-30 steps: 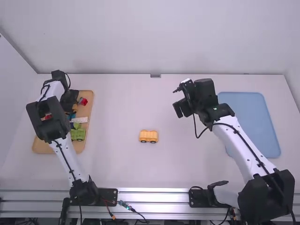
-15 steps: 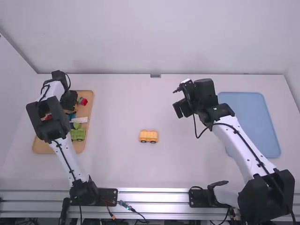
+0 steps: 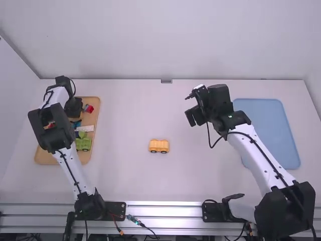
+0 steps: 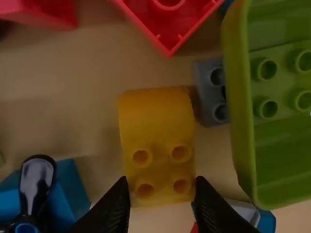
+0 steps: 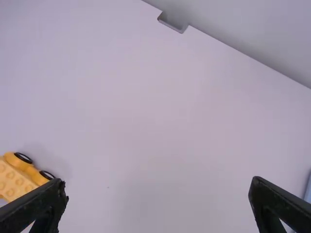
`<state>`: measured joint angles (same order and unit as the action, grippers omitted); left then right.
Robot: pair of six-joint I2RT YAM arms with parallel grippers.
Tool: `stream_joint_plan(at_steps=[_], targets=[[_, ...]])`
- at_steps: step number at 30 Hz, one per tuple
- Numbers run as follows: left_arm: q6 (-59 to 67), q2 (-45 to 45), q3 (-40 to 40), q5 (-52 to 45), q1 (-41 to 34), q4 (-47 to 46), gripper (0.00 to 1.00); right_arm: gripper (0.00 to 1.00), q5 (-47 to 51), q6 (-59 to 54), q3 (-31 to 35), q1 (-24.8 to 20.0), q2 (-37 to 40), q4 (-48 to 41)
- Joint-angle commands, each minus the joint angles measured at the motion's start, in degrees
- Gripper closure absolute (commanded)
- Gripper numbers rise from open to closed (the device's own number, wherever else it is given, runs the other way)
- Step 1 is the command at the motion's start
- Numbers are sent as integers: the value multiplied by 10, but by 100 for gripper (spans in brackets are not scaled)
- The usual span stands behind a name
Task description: Assemble lego blocks to make yellow taxi
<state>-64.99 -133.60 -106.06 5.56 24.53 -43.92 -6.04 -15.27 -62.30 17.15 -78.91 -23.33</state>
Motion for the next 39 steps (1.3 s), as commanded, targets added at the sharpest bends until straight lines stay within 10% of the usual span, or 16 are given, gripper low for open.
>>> stream_joint_plan(at_steps=[1, 21, 39], targets=[[-1, -3, 4, 10, 2, -9, 60, 1, -1, 0, -6, 2, 0, -1], [5, -2, 68, 12, 2, 77, 41, 1, -1, 0, -6, 2, 0, -2], [5, -2, 49, 12, 2, 51, 78, 1, -1, 0, -6, 2, 0, -1]])
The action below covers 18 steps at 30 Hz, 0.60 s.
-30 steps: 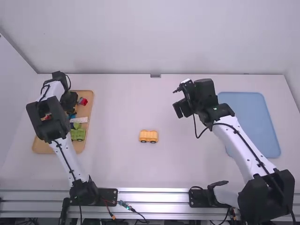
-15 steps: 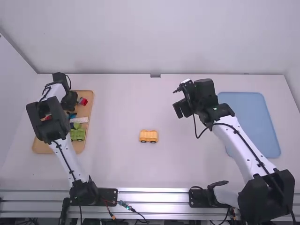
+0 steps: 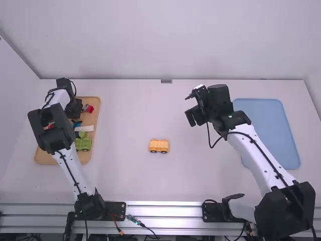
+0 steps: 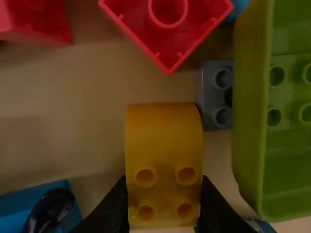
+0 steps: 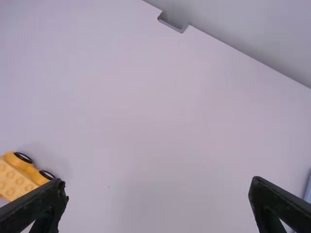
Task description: Assemble lego blocks to make yellow taxi
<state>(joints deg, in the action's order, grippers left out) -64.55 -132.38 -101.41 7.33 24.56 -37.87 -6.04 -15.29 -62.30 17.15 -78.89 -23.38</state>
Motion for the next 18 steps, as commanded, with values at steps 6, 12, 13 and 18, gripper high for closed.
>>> stream_joint_plan(at_steps=[6, 12, 13, 18], targets=[[1, -15, -22, -6, 2, -45, 78, 1, -1, 0, -6, 2, 0, -1], [1, -15, -78, 15, 2, -105, 81, 1, -1, 0, -6, 2, 0, 1], [1, -15, -87, 19, 2, -113, 81, 1, 0, 0, -6, 2, 0, 2], [79, -15, -149, 13, 2, -165, 93, 1, 1, -2, -6, 2, 0, 2]])
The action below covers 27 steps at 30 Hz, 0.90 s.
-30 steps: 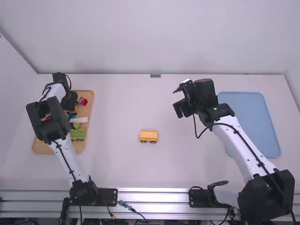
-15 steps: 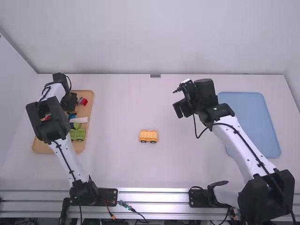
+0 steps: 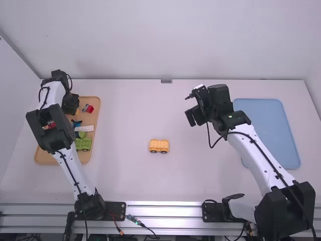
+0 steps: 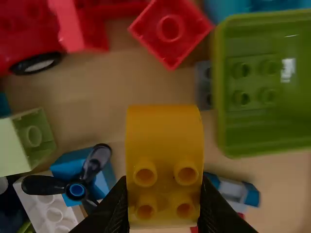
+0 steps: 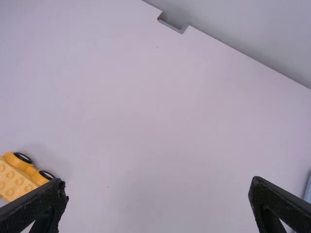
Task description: Assemble lego blocks to make yellow taxi
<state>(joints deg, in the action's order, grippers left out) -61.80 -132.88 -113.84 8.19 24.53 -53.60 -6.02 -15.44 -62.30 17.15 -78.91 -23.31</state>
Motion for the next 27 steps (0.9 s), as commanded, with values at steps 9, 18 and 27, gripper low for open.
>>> stream_joint_plan(at_steps=[9, 18, 27], targets=[[137, -9, -75, 33, -25, -49, 98, 1, 1, 0, -6, 2, 0, 5], [163, 26, -35, 118, -83, -48, 98, 1, 1, 0, -6, 2, 0, 5], [268, 193, 184, 155, -175, 104, 98, 1, 1, 0, -6, 2, 0, 5]])
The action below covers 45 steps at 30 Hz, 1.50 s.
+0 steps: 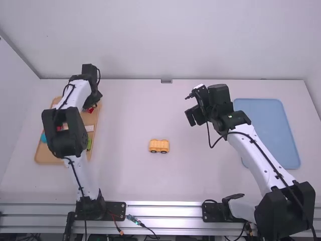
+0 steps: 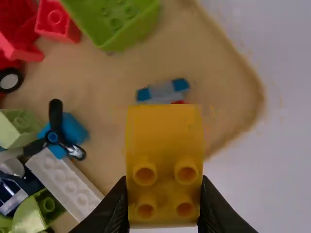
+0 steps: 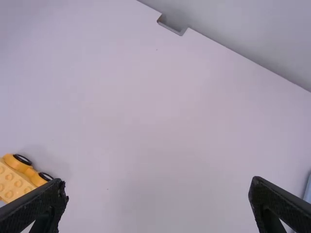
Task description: Assemble lego blocks to make yellow taxi
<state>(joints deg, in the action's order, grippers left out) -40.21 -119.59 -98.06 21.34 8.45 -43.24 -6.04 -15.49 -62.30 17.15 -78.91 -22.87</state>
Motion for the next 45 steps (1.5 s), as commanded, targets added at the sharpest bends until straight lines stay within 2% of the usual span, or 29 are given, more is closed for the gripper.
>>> stream_joint_plan(at_steps=[1, 3, 5, 6, 7, 8, 12, 13, 14, 19, 20, 22, 37, 45], targets=[[106, 97, 76, 17, -31, 41, 98, 1, 1, 0, -6, 2, 0, 1], [158, 131, 123, 5, -47, 81, 98, 1, 1, 0, -6, 2, 0, 1], [336, 195, 211, -83, -81, 150, 98, 1, 1, 0, -6, 2, 0, 1], [402, 217, 236, -124, -91, 165, 98, 1, 1, 0, -6, 2, 0, 1], [415, 221, 241, -132, -93, 167, 98, 1, 1, 0, -6, 2, 0, 1], [501, 243, 271, -184, -104, 177, 98, 1, 1, 0, -6, 2, 0, 1], [728, 304, 342, -308, -125, 168, 98, 1, 1, 0, -6, 0, 0, -1], [737, 306, 345, -312, -125, 167, 98, 1, 1, 0, -6, 0, 0, -1], [827, 328, 372, -348, -126, 154, 98, 1, 1, -7, -6, 1, 0, -2], [974, 353, 406, -405, -124, 131, 98, 0, 1, -15, -6, 1, 0, -2], [1046, 359, 419, -435, -122, 115, 98, 1, 0, -14, -6, 1, 0, -1], [1107, 359, 428, -464, -124, 95, 98, 1, -1, -15, -6, 0, 0, -1], [1193, 351, 464, -457, -125, 89, 98, 1, -1, -14, -6, 0, 0, -3], [1153, 291, 447, -424, -125, 91, 98, 1, -1, -15, -6, 1, 0, -3]])
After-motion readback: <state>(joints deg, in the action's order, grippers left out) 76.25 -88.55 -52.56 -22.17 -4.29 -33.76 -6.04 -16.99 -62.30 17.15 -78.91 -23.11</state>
